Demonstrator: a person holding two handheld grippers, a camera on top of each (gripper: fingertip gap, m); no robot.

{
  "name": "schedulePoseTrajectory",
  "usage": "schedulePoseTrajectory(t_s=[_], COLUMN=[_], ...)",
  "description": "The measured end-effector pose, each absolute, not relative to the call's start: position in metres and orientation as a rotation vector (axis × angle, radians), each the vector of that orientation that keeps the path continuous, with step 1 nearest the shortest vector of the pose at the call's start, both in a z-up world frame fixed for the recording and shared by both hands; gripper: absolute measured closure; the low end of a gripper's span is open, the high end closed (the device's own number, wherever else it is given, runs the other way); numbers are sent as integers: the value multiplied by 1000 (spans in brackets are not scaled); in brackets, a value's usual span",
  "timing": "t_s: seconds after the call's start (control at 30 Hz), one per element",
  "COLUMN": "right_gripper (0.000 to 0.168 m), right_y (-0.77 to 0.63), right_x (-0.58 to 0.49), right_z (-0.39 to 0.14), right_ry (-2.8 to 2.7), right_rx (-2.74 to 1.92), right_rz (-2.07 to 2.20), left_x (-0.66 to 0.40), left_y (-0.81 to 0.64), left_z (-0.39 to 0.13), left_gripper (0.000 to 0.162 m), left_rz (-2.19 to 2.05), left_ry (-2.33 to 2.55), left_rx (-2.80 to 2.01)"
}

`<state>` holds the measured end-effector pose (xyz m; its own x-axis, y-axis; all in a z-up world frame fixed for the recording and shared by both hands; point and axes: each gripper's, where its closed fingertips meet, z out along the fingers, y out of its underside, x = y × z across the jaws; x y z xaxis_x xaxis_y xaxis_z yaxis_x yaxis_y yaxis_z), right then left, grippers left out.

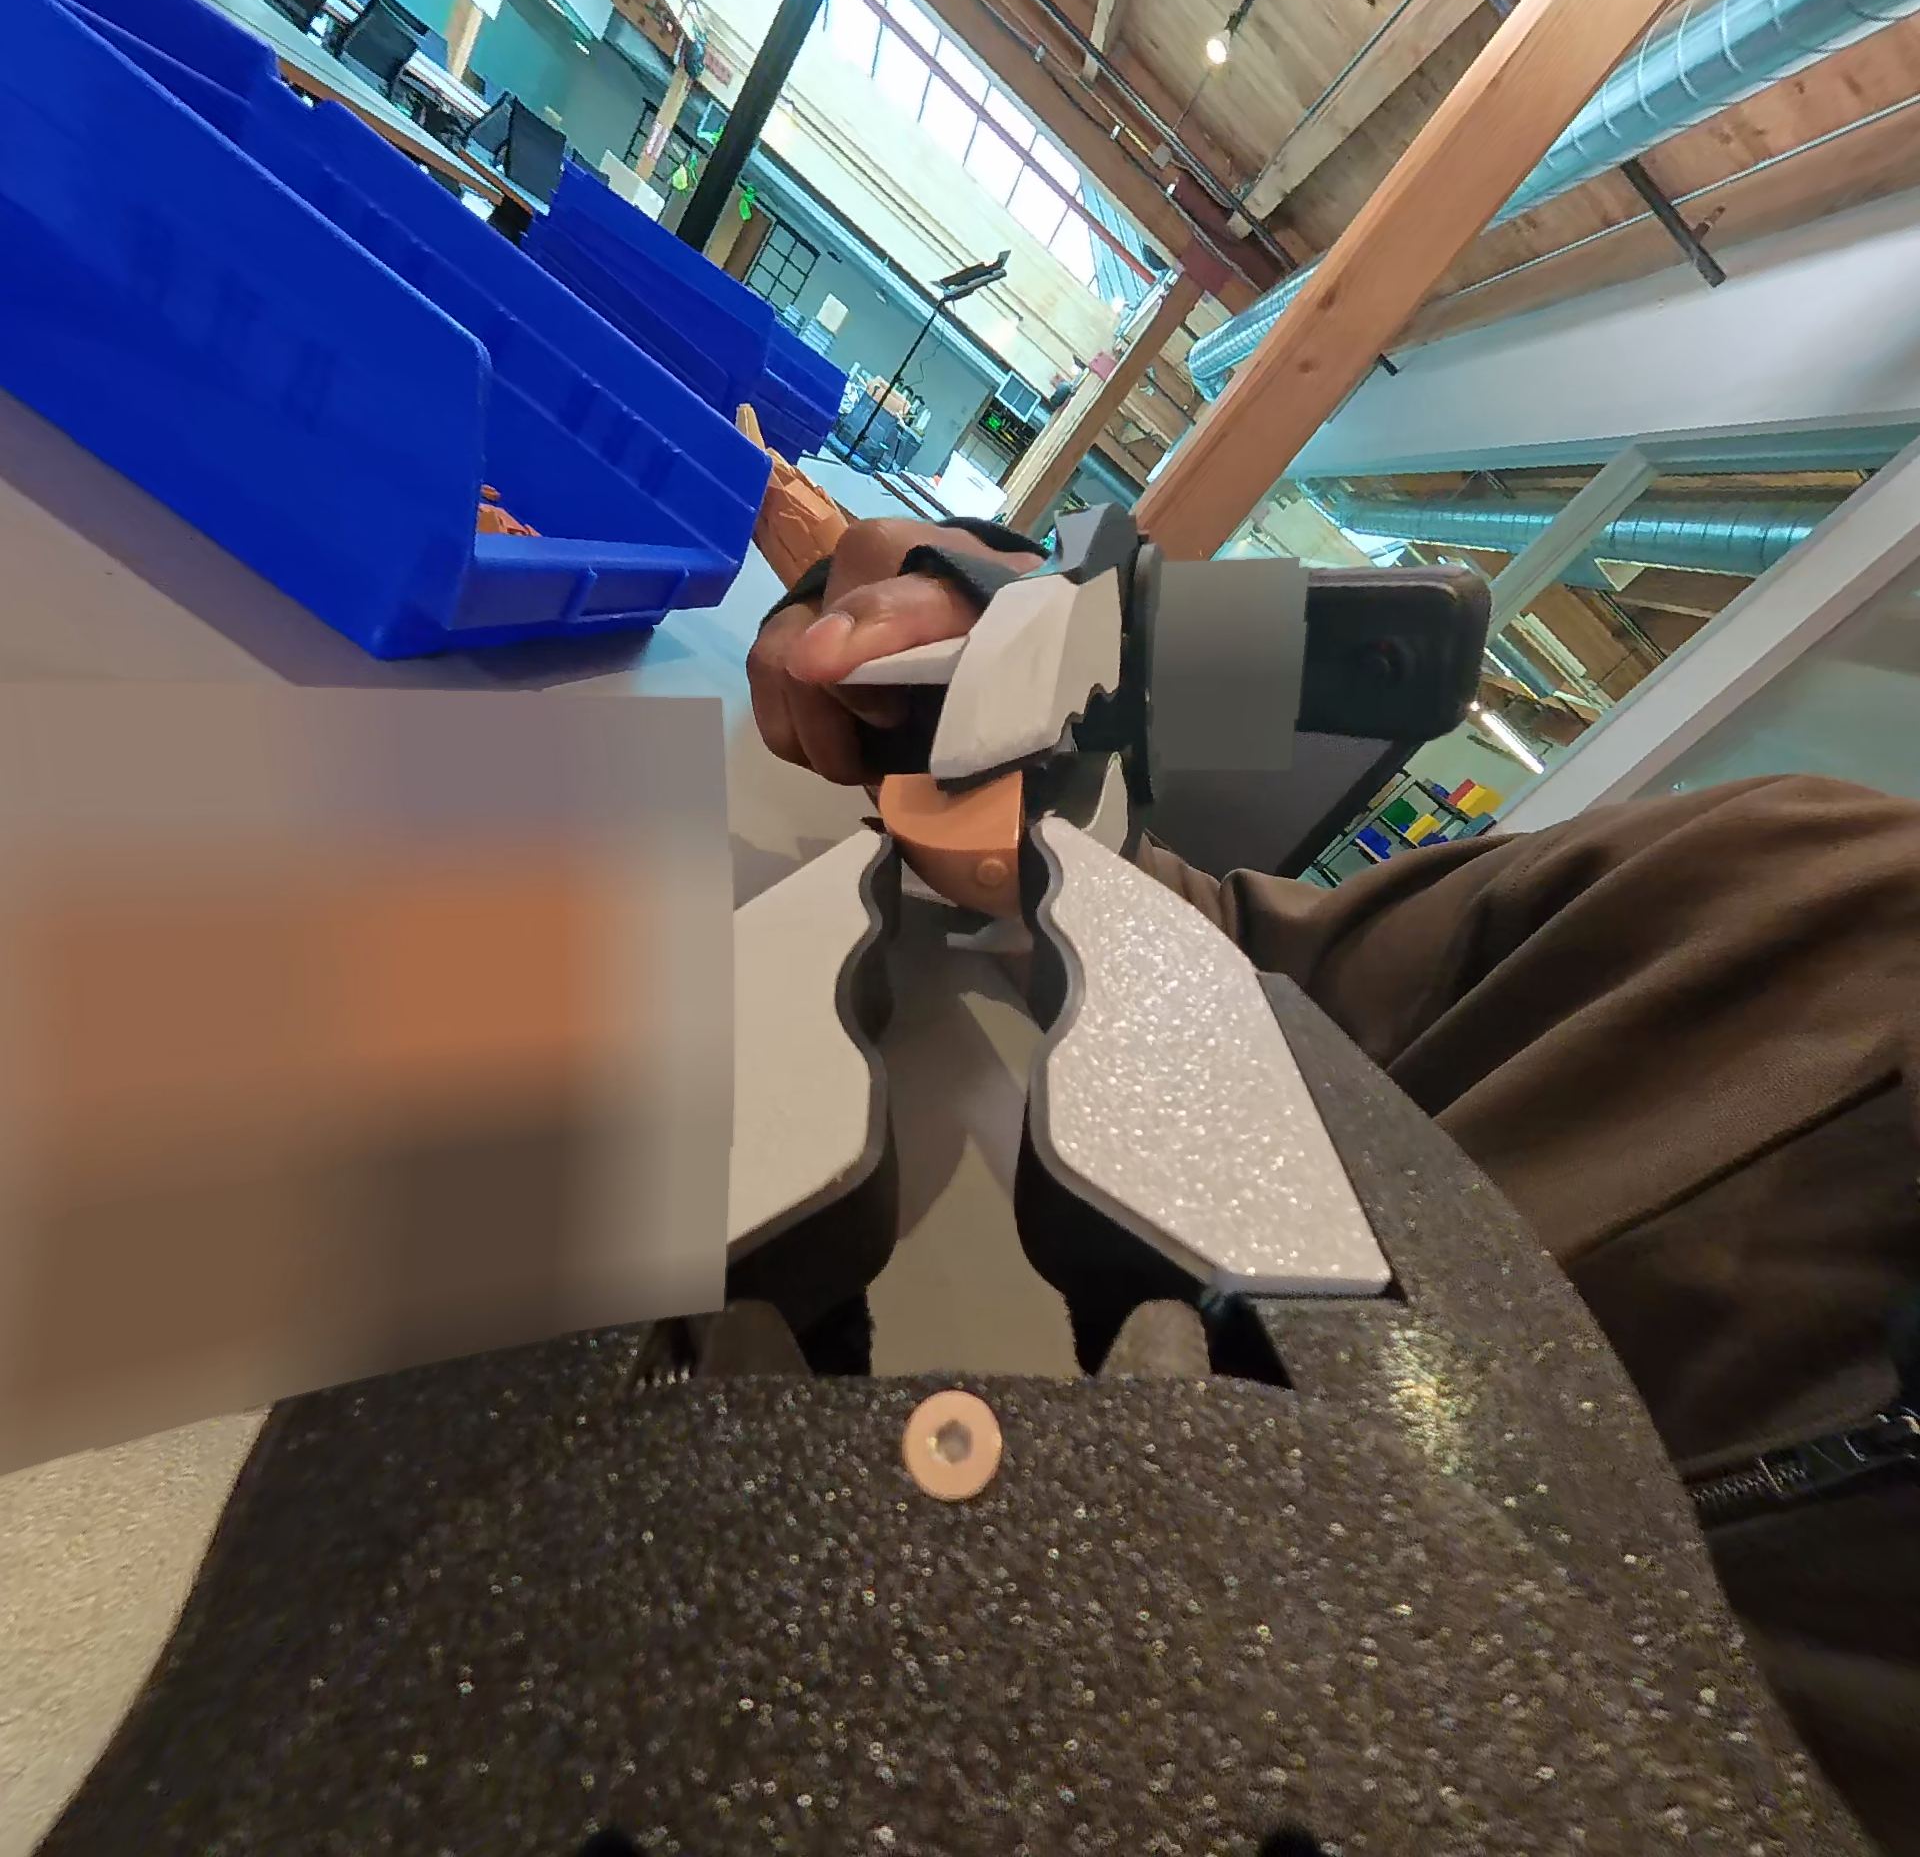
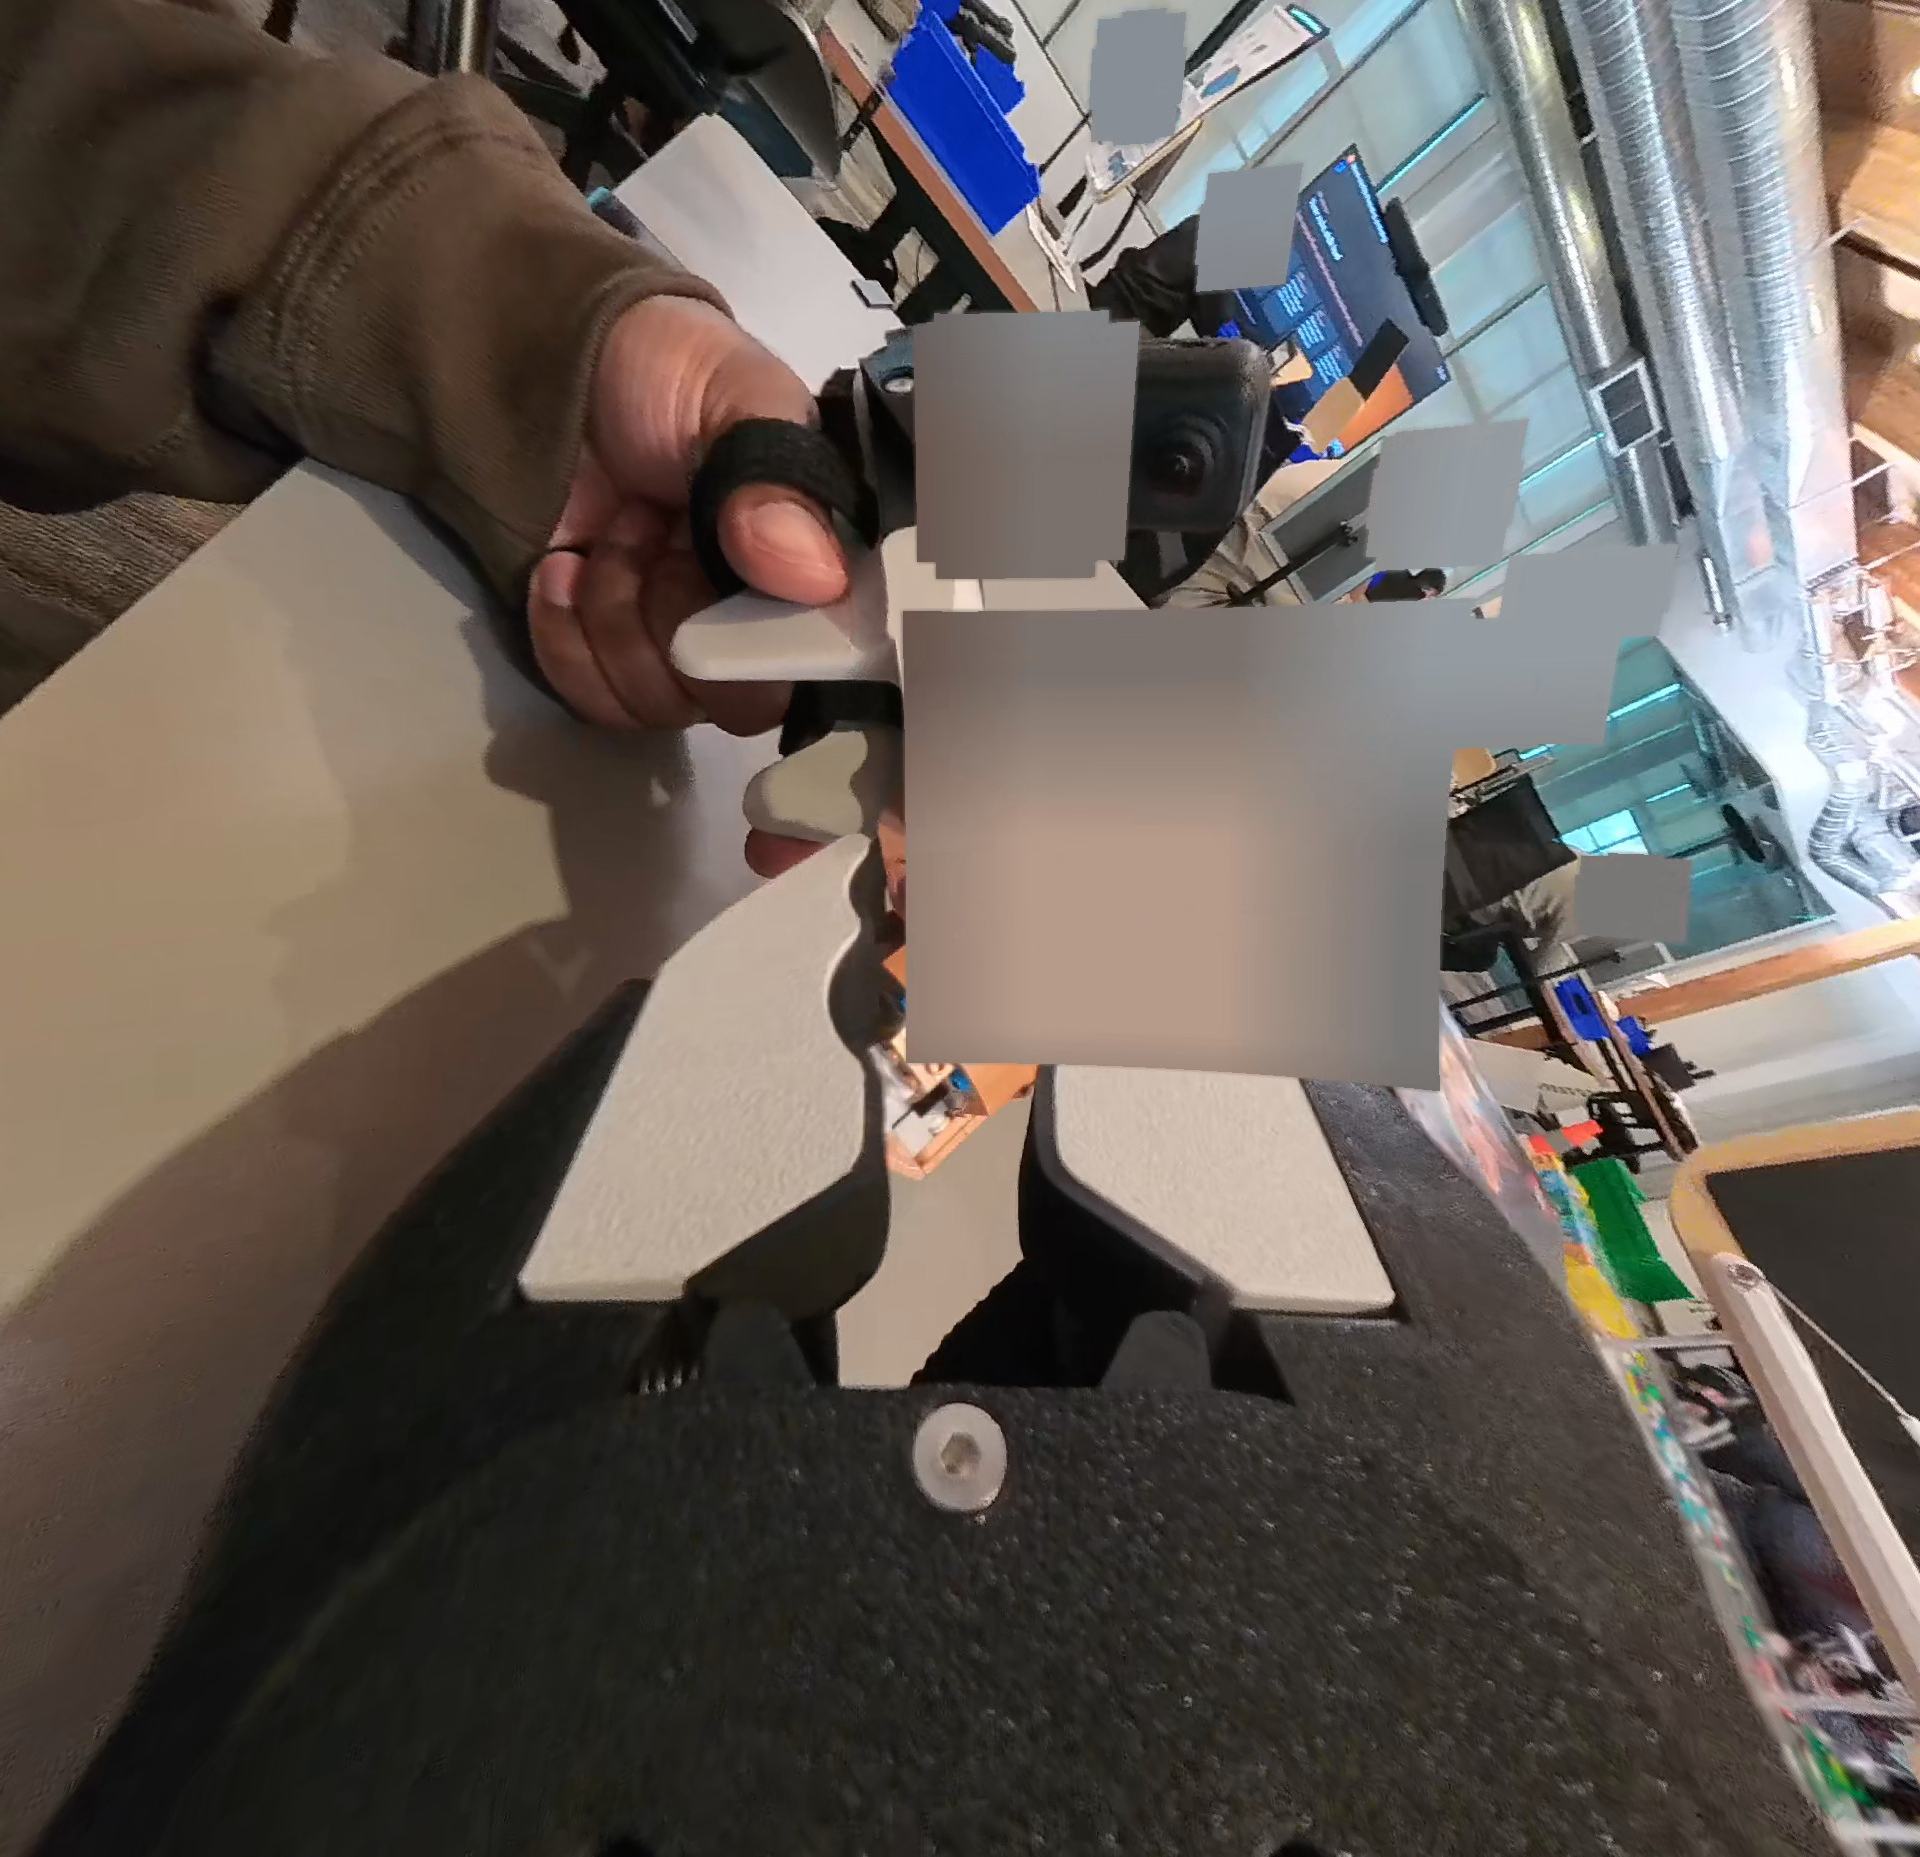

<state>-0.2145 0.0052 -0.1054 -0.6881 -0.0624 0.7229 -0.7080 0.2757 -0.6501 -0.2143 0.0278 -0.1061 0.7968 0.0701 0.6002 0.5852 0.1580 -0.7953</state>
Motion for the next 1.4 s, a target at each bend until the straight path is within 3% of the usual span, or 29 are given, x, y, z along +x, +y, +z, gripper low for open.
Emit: schedulePoseTrajectory(t_s=[1.1, 1.4], right_gripper=[142, 141], right_y=[16, 4], right_x=[-185, -215], right_z=[-107, -104], right_ry=[-2289, -1908], right_rx=[729, 662], right_rz=[1894, 1593], left_x=[-191, -209], left_y=[33, 20], left_z=[-112, -101], left_gripper=[139, 140], left_rz=[-330, -419], left_ry=[-396, -529], left_rx=[-1543, -1360])
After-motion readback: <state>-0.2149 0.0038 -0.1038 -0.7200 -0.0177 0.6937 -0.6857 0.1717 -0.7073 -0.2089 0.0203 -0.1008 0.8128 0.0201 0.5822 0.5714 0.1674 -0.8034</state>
